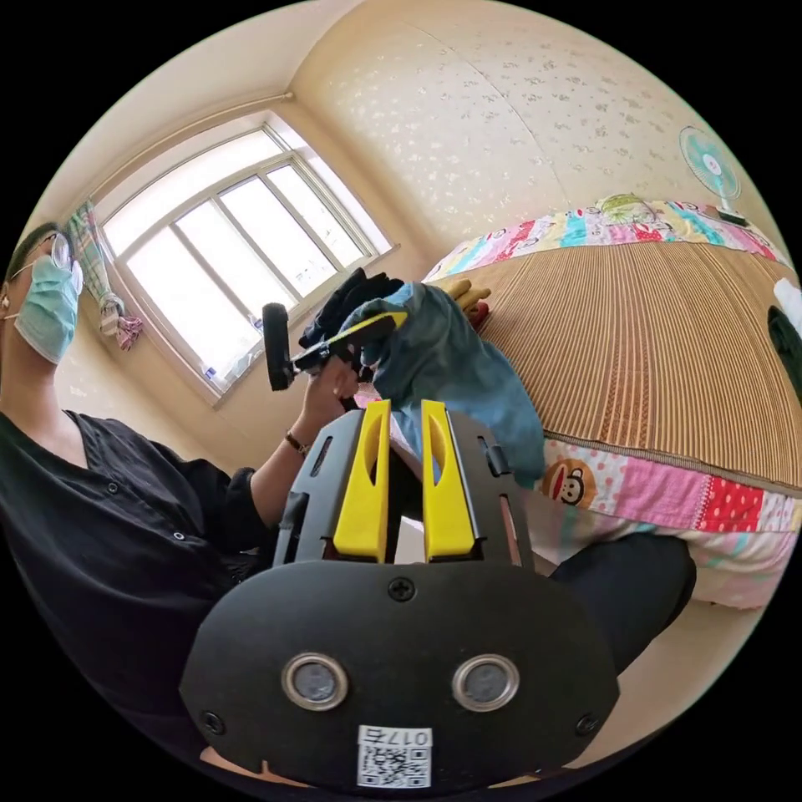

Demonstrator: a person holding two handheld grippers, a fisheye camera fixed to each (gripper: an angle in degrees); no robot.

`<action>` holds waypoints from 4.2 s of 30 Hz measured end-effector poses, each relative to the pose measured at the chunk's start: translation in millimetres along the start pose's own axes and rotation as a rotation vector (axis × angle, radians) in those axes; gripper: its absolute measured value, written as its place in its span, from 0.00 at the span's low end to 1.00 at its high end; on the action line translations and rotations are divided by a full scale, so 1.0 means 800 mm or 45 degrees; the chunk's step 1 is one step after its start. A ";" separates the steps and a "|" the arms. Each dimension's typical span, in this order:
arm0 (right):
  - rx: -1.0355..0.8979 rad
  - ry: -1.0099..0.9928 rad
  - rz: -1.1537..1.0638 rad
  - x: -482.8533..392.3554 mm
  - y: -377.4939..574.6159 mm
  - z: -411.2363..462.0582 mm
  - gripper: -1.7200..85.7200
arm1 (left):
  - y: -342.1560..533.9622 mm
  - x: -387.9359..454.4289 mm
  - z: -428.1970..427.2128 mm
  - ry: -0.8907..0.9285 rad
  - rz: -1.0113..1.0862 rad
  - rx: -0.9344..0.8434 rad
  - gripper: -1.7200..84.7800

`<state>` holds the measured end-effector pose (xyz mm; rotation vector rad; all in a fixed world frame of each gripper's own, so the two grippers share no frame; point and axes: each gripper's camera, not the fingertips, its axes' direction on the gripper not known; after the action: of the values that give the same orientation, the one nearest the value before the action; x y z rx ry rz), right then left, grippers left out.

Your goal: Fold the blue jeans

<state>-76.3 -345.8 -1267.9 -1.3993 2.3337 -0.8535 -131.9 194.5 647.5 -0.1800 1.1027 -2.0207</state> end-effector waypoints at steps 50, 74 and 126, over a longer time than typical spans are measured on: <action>0.262 -1.082 0.437 0.260 0.073 -0.060 0.05 | 0.108 -0.351 0.009 1.073 -0.975 0.060 0.17; 0.740 -1.793 0.424 0.294 0.144 -0.128 0.05 | 0.132 -0.372 -0.012 1.481 -0.864 0.205 0.04; -0.081 -0.184 0.454 0.242 -0.017 0.051 0.09 | 0.024 -0.088 0.193 0.030 -0.149 -0.568 0.02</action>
<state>-139.7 -533.6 -1281.2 -0.9836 2.4109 -0.5606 -2.0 140.4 743.9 -0.4583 1.5788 -1.8522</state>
